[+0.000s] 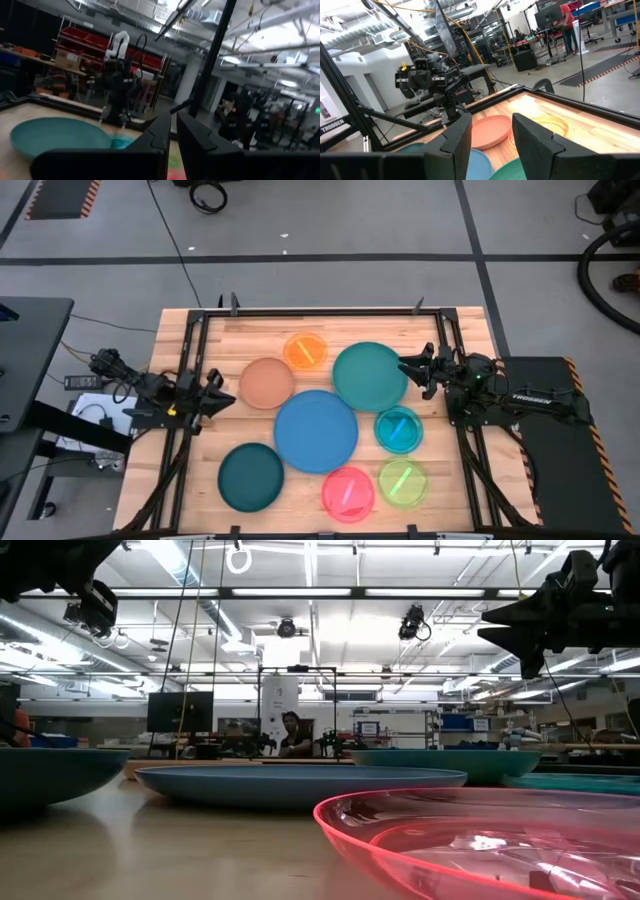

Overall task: Stack plastic plates
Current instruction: Stack the green plate on top of the blue plate

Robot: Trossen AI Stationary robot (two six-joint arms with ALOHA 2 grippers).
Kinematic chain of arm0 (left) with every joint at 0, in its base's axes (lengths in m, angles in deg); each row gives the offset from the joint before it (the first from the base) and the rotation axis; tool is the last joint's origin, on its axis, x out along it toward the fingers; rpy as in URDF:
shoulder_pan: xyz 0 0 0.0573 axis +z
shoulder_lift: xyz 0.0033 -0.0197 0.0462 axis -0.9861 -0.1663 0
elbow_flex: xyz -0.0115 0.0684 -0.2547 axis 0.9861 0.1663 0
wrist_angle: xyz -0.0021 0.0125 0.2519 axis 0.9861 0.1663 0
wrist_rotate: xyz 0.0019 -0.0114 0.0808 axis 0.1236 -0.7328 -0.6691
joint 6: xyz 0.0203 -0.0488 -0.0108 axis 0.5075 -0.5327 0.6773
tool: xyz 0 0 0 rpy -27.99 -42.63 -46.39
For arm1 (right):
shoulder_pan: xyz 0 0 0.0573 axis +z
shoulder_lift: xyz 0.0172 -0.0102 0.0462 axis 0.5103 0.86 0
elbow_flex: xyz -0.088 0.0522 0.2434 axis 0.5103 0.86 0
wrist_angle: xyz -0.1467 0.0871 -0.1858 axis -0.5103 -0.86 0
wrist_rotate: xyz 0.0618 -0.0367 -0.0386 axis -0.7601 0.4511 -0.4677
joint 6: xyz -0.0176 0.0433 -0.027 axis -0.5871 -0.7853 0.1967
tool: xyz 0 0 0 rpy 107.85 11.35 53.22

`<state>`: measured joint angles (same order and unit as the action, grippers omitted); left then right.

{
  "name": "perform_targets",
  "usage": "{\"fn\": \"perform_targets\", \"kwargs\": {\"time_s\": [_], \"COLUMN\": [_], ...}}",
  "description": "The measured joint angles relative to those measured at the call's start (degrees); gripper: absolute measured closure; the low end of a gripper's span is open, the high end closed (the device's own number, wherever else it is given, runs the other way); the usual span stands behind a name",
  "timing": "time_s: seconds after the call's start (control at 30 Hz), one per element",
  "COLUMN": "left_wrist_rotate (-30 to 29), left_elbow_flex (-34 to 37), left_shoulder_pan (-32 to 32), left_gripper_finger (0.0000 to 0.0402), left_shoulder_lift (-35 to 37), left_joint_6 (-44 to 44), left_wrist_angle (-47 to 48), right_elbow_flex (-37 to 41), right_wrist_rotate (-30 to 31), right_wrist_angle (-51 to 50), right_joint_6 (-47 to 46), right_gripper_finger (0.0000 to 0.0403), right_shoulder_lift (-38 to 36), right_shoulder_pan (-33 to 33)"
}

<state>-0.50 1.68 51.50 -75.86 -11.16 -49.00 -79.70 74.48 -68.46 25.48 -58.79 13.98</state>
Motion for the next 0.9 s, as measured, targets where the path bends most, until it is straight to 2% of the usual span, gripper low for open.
{"fn": "perform_targets", "kwargs": {"time_s": [0.27, 0.67, 0.8, 0.9], "left_wrist_rotate": [-0.03, -0.04, -0.04, -0.03], "left_elbow_flex": [0.0, 0.0, 0.0, 0.0], "left_shoulder_pan": [0.0, 0.0, 0.0, 0.0], "left_gripper_finger": [0.0363, 0.0363, 0.0363, 0.0363], "left_shoulder_lift": [0.0, -0.02, -0.02, -0.02], "left_joint_6": [-4.3, -4.1, -3.66, -1.23], "left_wrist_angle": [-0.63, 1.31, 1.29, 1.31], "right_elbow_flex": [0.0, 0.0, -0.01, -0.01], "right_wrist_rotate": [0.01, 0.02, 0.02, 0.02], "right_wrist_angle": [0.02, 0.01, 0.01, 0.0], "right_joint_6": [0.01, 0.18, 5.59, 6.27], "right_gripper_finger": [0.025, 0.025, 0.025, 0.025], "right_shoulder_lift": [-0.01, 0.0, -0.01, 0.0], "right_shoulder_pan": [0.01, 0.01, 0.01, 0.0]}}
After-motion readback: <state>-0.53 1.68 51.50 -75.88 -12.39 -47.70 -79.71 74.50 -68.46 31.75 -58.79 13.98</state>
